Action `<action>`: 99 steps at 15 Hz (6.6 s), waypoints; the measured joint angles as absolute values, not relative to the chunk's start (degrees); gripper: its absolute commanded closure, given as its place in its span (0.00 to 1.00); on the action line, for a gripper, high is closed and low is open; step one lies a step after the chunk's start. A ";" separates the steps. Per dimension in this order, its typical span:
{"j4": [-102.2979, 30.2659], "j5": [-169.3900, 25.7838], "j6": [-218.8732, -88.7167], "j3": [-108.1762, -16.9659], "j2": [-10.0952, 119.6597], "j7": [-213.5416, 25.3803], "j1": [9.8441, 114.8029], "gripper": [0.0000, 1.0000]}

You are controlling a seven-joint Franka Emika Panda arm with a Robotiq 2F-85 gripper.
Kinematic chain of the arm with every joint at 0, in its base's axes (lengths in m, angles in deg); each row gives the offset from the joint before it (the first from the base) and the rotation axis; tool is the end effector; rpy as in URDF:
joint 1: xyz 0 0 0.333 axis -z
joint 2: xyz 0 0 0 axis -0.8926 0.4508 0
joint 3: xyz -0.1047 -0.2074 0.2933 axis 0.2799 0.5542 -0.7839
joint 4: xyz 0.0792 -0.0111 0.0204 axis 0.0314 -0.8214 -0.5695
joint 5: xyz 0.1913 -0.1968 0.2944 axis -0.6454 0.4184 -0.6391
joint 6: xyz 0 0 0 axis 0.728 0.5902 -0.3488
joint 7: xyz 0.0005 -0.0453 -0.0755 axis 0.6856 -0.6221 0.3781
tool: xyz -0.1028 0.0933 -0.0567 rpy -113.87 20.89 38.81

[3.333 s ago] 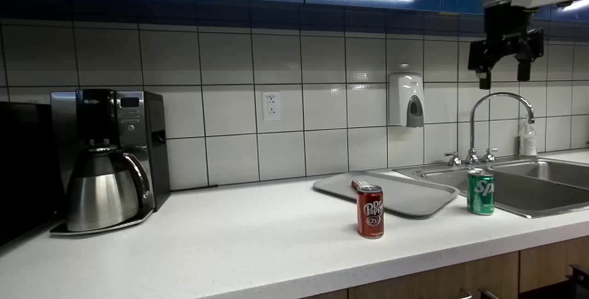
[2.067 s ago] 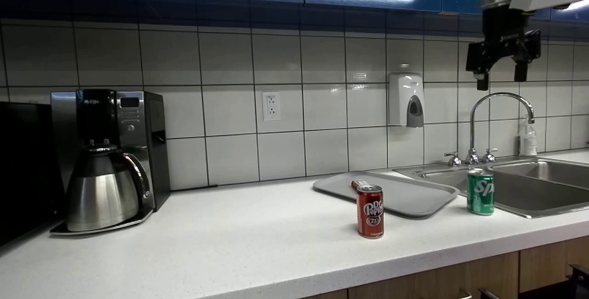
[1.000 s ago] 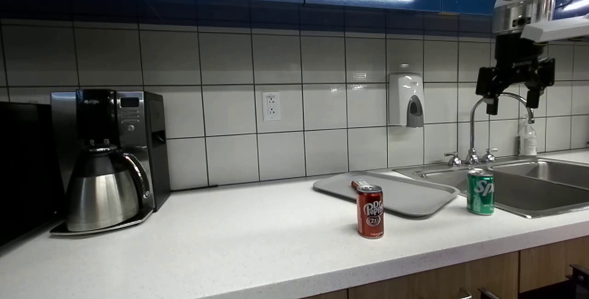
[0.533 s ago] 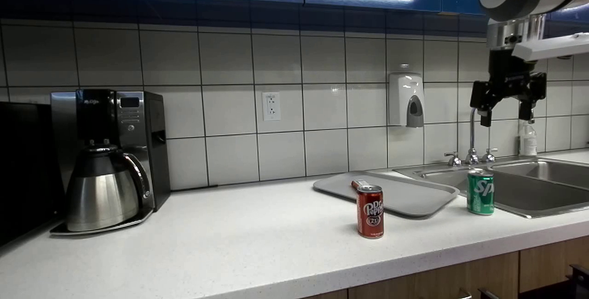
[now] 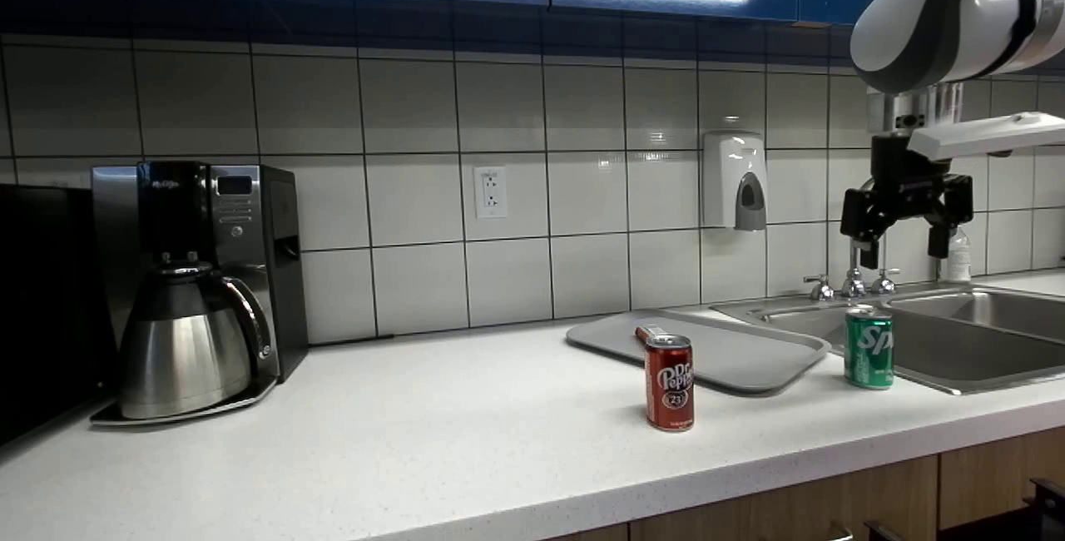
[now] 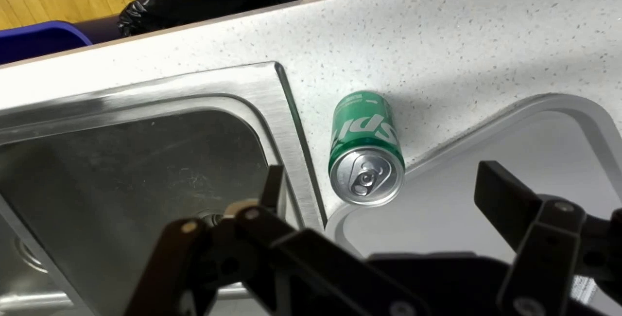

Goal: Put the red and green can on the grey tray

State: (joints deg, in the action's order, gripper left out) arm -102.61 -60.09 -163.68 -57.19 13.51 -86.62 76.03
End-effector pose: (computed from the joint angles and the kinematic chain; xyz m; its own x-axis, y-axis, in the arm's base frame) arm 0.3438 -0.1402 0.3578 0.9793 -0.1208 0.1621 -0.1414 -0.9824 0.1221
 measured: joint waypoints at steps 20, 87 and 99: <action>-98.71 -60.13 -172.24 -57.19 31.13 -89.61 76.03 0.00; -80.71 -66.07 -174.65 -57.77 45.70 -89.47 71.30 0.61; -73.31 -67.68 -174.48 -58.53 54.37 -89.45 70.58 0.11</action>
State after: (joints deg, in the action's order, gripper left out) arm -73.31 -67.68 -174.48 -58.53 54.37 -89.45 70.58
